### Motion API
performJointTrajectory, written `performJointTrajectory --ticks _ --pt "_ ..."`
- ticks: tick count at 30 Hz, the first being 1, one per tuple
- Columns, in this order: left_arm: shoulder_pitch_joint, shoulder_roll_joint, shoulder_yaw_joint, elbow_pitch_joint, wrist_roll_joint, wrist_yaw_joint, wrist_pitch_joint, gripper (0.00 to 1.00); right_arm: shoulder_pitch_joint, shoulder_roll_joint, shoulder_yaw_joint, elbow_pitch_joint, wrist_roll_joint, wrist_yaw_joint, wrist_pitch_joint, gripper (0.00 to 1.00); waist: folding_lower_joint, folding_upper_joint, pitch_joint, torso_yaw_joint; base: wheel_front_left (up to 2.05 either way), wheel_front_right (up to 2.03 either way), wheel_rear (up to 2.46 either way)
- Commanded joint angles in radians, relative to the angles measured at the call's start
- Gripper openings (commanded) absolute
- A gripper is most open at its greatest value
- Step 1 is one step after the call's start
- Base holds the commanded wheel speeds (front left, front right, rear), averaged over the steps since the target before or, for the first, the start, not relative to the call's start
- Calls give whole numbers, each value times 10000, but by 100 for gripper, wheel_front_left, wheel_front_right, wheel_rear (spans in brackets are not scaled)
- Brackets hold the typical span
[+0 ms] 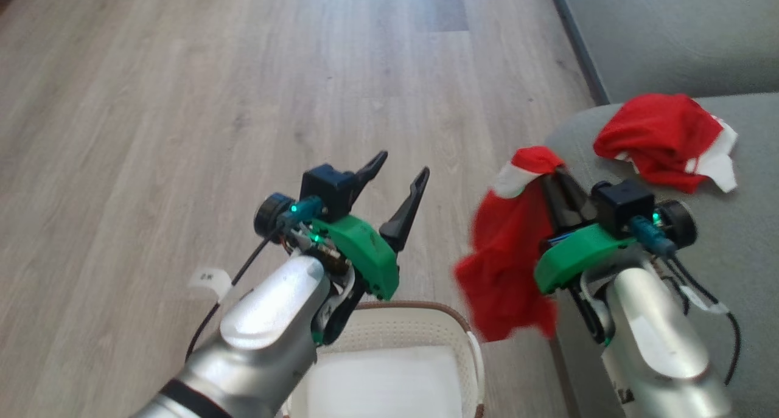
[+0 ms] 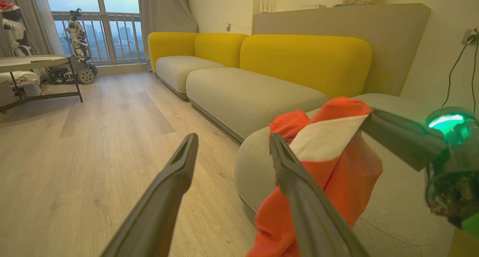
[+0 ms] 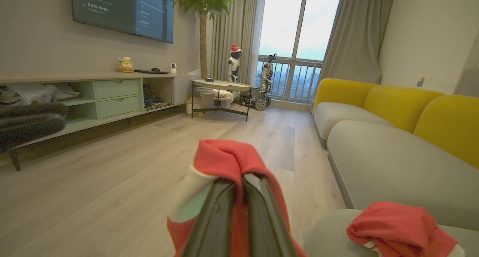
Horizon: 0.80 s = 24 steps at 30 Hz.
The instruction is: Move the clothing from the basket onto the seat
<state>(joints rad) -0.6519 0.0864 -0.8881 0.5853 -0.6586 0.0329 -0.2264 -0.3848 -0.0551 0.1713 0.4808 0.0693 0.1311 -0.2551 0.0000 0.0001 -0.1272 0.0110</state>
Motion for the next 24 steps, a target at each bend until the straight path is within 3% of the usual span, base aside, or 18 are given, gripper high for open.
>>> performJointTrajectory --ticks 1,12,24 --pt "-391 169 418 -315 -16 39 -113 100 -591 40 16 -470 -129 -4 -67 0 0 -1 39 -234 0 0 0" --pt "502 44 87 -554 177 128 -289 100 -179 -298 -1039 -1280 -700 -4 -67 0 0 -1 248 -2067 0 0 0" --pt "955 -137 257 -945 551 214 -350 100 -244 -453 -839 -1784 -654 -4 16 0 0 -1 689 -3566 0 0 0"
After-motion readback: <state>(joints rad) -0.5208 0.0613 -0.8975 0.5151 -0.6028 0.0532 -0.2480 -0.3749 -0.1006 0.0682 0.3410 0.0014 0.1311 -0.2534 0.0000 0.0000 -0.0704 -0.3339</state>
